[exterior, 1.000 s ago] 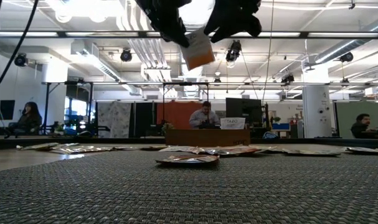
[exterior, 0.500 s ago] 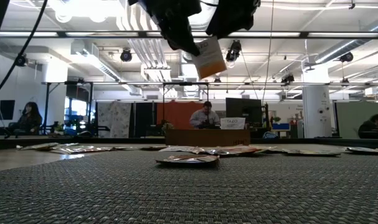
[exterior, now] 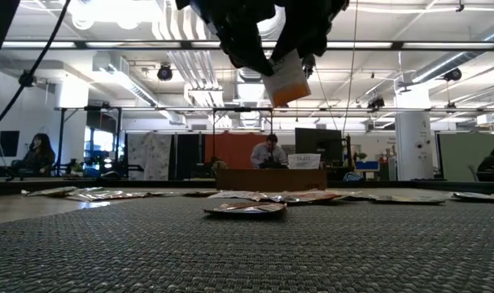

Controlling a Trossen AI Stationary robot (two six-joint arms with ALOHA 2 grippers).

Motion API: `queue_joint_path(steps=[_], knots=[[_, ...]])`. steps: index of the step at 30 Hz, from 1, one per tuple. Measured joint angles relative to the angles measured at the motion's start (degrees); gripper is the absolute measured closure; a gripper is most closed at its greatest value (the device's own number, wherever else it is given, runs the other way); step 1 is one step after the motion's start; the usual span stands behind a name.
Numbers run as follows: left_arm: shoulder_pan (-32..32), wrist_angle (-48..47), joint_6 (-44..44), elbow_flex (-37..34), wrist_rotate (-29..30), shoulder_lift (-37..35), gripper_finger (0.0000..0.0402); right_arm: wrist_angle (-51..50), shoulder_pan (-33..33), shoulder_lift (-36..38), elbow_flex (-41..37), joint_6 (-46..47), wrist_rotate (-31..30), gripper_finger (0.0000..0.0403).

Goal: Pick & Place Tea
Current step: Put the white tea bag into the right section of the wooden organizer

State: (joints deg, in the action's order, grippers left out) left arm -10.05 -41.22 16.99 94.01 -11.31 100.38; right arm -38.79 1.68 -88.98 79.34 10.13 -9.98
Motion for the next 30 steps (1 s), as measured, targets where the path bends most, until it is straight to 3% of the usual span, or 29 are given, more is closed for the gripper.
queue_joint_path(steps=[30], knots=[[0.8, -0.9, -1.3, 0.5, -0.9, 1.8, 0.0401, -1.4, 0.4, -1.1, 0.1, -1.2, 1.0, 0.0325]])
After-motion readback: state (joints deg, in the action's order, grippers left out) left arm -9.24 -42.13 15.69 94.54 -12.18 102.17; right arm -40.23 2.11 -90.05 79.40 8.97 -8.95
